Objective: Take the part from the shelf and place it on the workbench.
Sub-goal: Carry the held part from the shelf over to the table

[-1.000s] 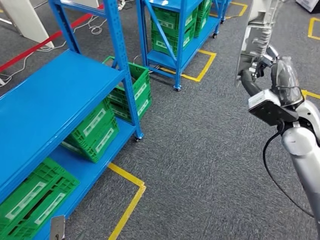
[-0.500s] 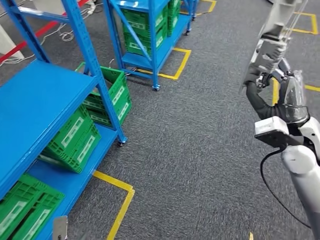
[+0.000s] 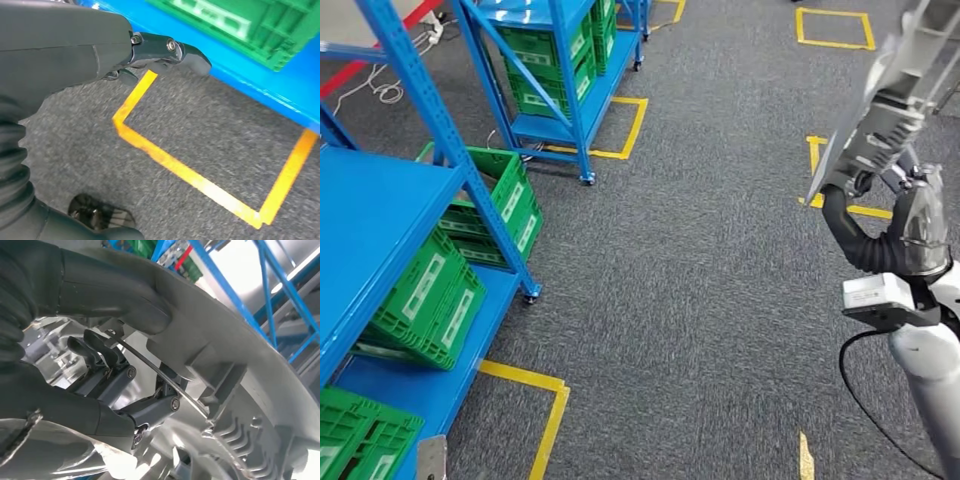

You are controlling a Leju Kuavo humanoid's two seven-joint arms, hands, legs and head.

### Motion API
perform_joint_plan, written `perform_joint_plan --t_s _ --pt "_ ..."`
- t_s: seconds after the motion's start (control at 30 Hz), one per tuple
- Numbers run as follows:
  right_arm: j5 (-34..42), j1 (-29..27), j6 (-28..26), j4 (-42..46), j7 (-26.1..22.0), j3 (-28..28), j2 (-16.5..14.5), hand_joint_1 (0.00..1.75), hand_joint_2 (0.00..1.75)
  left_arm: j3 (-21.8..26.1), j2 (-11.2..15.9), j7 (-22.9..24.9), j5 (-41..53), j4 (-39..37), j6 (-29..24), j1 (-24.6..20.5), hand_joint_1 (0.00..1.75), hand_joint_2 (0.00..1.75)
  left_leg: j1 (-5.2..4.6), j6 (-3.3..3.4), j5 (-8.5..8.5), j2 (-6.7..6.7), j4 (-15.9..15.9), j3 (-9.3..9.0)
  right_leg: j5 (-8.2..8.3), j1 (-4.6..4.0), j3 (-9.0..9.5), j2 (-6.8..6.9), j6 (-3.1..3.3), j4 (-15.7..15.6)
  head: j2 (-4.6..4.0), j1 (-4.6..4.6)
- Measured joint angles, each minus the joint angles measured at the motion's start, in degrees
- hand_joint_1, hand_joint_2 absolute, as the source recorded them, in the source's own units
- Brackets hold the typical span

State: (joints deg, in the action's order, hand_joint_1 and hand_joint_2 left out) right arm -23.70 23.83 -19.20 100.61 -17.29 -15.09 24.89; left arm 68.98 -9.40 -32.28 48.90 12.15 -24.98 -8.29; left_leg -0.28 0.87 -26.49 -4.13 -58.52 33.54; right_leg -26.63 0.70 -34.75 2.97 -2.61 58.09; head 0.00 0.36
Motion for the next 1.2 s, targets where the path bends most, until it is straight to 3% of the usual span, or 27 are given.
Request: perform_joint_plan --t_s 0.07,0.13,0.23,0.27,0.3,0.33,0.37,0.43,0.5,0.57,0.6,0.67,0.73,0.8,0.83,0.87,0.93,1.0,1.13,1.2 --pt "-0.38 -1.32 -0.61 1.29 -0.45 0.56 0.01 1.75 1.75 0.03 0.01 -0.18 -0.35 0.00 0.02 0.07 0.00 1.75 0.13 -0.48 -0.24 -0.49 -0.17 -0.09 0.30 0.04 -0.08 -1.02 0.76 -0.05 0.00 -0.01" --pt "-0.90 -2.18 -1.12 2.40 -0.73 1.02 0.01 1.75 1.75 0.06 0.04 -0.40 -0.50 0.00 0.04 0.09 0.00 1.75 0.40 -0.97 -2.03 0.82 -2.30 0.59 0.51 0.17 -0.08 -1.97 1.43 -0.15 0.00 -0.05" --pt "-1.68 -3.22 -1.92 3.22 -0.92 1.19 -0.01 1.75 1.75 0.07 0.03 -0.55 -0.56 0.00 0.01 0.31 0.00 1.75 0.51 -1.19 -7.72 3.47 -13.24 5.11 0.59 0.09 -0.05 -3.58 2.04 -0.17 0.00 -0.08" --pt "-1.84 -3.60 -2.14 3.37 -1.09 1.20 -0.02 1.75 1.75 0.07 0.02 -0.55 -0.58 0.00 -0.02 0.41 0.00 1.75 0.50 -1.13 -8.78 3.72 -16.47 6.57 0.60 -0.01 -0.04 -4.23 2.09 -0.15 0.00 -0.07" --pt "-1.95 -3.95 -2.32 3.51 -1.32 1.22 -0.02 1.75 1.75 0.07 0.01 -0.55 -0.61 0.00 -0.05 0.49 0.00 1.75 0.48 -0.98 -8.76 3.83 -17.83 7.23 0.60 -0.11 -0.02 -4.90 2.11 -0.14 0.00 -0.07" --pt "-2.03 -4.25 -2.51 3.68 -1.53 1.24 -0.02 1.75 1.75 0.08 0.01 -0.55 -0.63 0.00 -0.10 0.54 0.00 1.75 0.45 -0.76 -7.59 3.98 -16.95 6.91 0.61 -0.17 0.00 -5.59 2.11 -0.12 0.00 -0.07" --pt "-2.11 -4.55 -2.67 3.89 -1.72 1.27 -0.03 1.75 1.75 0.08 0.03 -0.55 -0.66 0.00 -0.15 0.55 0.00 1.75 0.41 -0.46 -5.48 4.36 -13.82 5.58 0.61 -0.20 0.05 -6.28 2.11 -0.08 0.00 -0.07" --pt "-2.22 -5.04 -2.93 4.29 -1.86 1.38 -0.06 1.75 1.75 0.08 0.13 -0.56 -0.69 0.00 -0.19 0.54 0.00 1.75 0.40 0.16 -1.44 6.40 -5.67 2.05 0.63 -0.18 -0.04 -7.51 2.01 0.03 0.00 -0.04" --pt "-2.33 -5.47 -3.21 4.55 -1.97 1.51 -0.14 1.75 1.75 0.07 0.23 -0.64 -0.73 0.00 -0.16 0.51 0.00 1.75 0.36 0.36 -0.27 7.99 -1.18 0.18 0.82 0.00 -0.51 -8.56 1.58 0.13 0.00 -0.01" --pt "-2.42 -6.03 -3.48 4.90 -2.12 1.75 -0.19 1.75 1.75 0.07 0.24 -0.81 -0.76 0.00 -0.02 0.49 0.00 1.75 0.28 0.41 -0.44 7.52 -0.38 -0.07 1.14 0.26 -0.95 -9.49 0.83 -0.01 0.00 -0.03" --pt "-2.46 -6.37 -3.57 5.11 -2.22 1.95 -0.19 1.75 1.75 0.07 0.23 -0.93 -0.73 0.00 0.15 0.47 0.00 1.75 0.33 0.60 -0.25 6.95 -0.04 -0.20 0.99 0.28 -1.28 -9.03 0.55 0.17 0.00 0.00" --pt "-2.51 -6.84 -3.65 5.36 -2.41 2.24 -0.20 1.75 1.75 0.05 0.25 -1.24 -0.52 0.00 0.74 0.49 0.00 1.75 0.50 1.11 0.15 5.74 0.69 -0.47 -0.86 0.11 -2.97 -6.51 0.17 3.06 0.00 0.24" --pt "-2.58 -7.20 -3.69 5.42 -2.57 2.33 -0.21 1.75 1.75 0.03 0.32 -1.44 -0.32 0.00 1.47 0.64 0.00 1.75 0.42 1.36 0.19 4.50 0.82 -0.50 -4.36 0.12 -6.39 -4.04 -0.15 10.18 0.00 0.45" --pt "-2.68 -7.59 -3.73 5.42 -2.68 2.35 -0.21 1.75 1.75 0.02 0.35 -1.49 -0.27 0.00 1.85 0.83 0.00 1.75 0.36 1.35 0.11 3.43 0.79 -0.47 -6.17 0.35 -8.98 -3.49 -0.57 15.83 0.00 0.44" --pt "-2.76 -7.71 -3.75 5.42 -2.71 2.36 -0.22 1.75 1.75 0.02 0.37 -1.52 -0.26 0.00 2.01 0.86 0.00 1.75 0.36 1.28 0.05 2.99 0.75 -0.48 -5.53 0.50 -8.74 -3.37 -0.77 15.62 0.00 0.45" --pt "-2.86 -7.77 -3.79 5.43 -2.74 2.38 -0.22 1.75 1.75 0.01 0.37 -1.58 -0.25 0.00 2.34 0.85 0.00 1.75 0.39 1.14 -0.04 2.65 0.67 -0.50 -3.99 0.67 -7.24 -3.18 -0.93 13.05 0.00 0.43" --pt "-3.13 -7.78 -3.87 5.47 -2.79 2.44 -0.25 1.75 1.75 -0.08 0.41 -1.71 -0.16 0.01 3.20 0.72 0.00 1.75 0.43 0.65 -0.32 2.11 0.38 -0.48 -1.10 0.88 -2.57 -2.50 -1.12 4.94 0.00 0.44" --pt "-3.60 -7.81 -4.04 5.57 -2.83 2.52 -0.30 1.75 1.75 -0.30 0.47 -1.77 0.03 0.02 3.75 0.60 0.00 1.75 0.26 0.06 -0.59 1.94 -0.01 -0.35 -0.51 0.73 0.21 -2.22 -0.61 0.48 0.00 0.41" --pt "-5.06 -7.68 -4.55 5.70 -2.94 2.56 -0.39 1.75 1.75 -0.94 0.47 -1.78 0.40 0.00 4.10 0.55 0.00 1.75 0.40 -1.06 -1.62 2.16 -1.20 -0.18 -0.86 0.49 0.83 -2.68 1.11 0.18 0.00 0.37" --pt "-5.41 -7.46 -4.63 5.75 -2.95 2.56 -0.44 1.75 1.75 -1.10 0.42 -1.77 0.45 0.00 4.17 0.56 0.00 1.75 0.54 -1.44 -4.36 3.01 -6.16 1.73 -0.99 0.53 1.26 -2.82 1.82 0.08 0.00 0.27"
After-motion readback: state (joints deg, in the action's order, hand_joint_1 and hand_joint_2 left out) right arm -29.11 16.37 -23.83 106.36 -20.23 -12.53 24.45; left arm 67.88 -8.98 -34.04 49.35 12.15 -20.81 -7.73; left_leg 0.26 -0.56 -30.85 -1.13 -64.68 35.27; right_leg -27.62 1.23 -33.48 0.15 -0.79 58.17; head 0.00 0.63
